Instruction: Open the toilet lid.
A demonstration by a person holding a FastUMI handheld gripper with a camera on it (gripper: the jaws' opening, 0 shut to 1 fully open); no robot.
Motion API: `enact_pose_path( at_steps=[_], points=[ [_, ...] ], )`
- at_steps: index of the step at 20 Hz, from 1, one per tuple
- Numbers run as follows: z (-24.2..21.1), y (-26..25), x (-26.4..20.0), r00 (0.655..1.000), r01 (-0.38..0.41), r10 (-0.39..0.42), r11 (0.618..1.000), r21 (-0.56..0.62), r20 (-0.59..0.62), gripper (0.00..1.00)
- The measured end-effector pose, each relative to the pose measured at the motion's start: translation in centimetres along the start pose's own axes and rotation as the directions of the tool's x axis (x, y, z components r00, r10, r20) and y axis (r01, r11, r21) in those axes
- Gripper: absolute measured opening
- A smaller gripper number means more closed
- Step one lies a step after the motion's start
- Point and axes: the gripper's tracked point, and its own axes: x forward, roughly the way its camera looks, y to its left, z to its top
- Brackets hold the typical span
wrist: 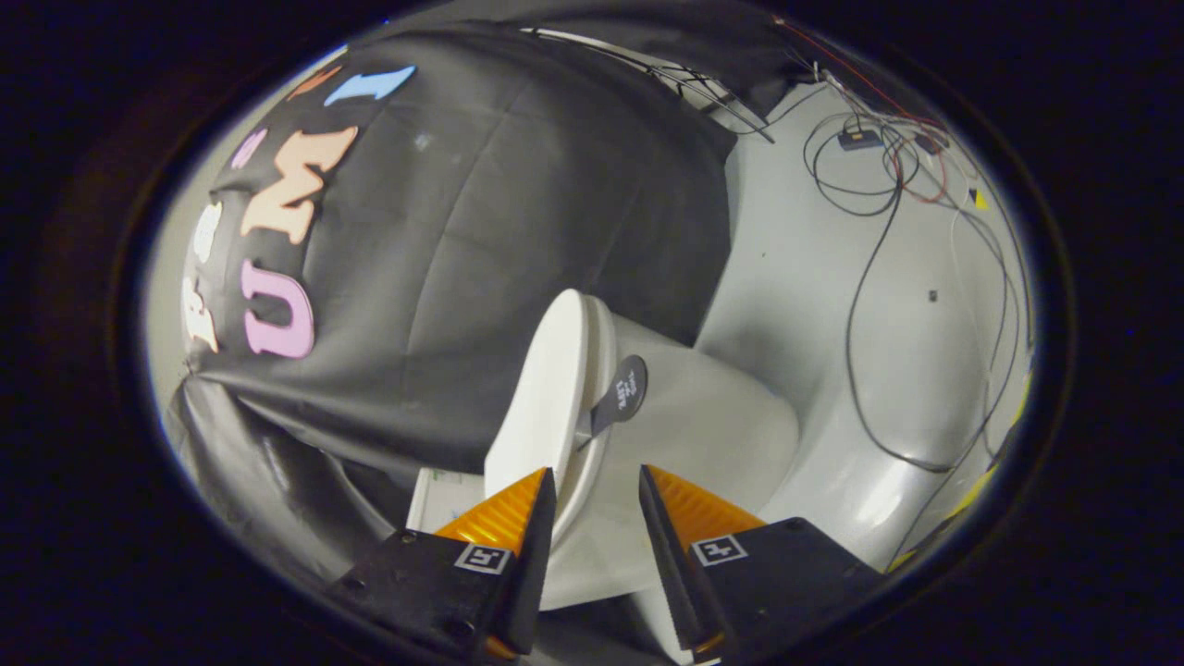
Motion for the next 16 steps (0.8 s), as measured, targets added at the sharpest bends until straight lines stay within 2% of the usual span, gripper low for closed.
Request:
enact_pose_path(
  at_steps=[4, 10, 13, 16],
  points=[
    [1.5, 0.0, 2.1, 0.994, -0.085, 0.08, 0.995, 0.061, 0.079, 0.56],
    [5.2, -1.0, 3.5, 0.965, -0.168, 0.127, 0.972, 0.164, 0.231, 0.56],
    [6.4, -0.7, 4.5, 0.954, -0.213, 0.16, 0.957, 0.199, 0.252, 0.56],
    [6.8, -0.4, 5.7, 0.955, -0.215, 0.159, 0.953, 0.214, 0.25, 0.48]
  ],
)
